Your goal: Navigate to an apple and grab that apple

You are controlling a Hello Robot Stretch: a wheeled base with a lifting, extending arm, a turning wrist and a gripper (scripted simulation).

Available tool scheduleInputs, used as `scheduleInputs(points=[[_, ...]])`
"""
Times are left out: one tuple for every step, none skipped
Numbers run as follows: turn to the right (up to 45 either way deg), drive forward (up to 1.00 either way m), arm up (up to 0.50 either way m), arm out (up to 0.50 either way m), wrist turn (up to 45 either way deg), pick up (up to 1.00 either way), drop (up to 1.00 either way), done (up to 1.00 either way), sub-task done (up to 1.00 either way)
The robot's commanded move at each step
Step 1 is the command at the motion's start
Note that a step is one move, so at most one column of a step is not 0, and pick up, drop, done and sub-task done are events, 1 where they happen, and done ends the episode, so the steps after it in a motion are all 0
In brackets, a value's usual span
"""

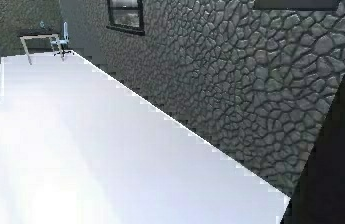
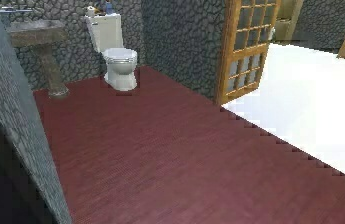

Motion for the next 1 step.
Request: scheduleInputs(points=[[-42.0,0.0,0.0,0.0,0.0,0.0,0.0,0.0,0.0]])
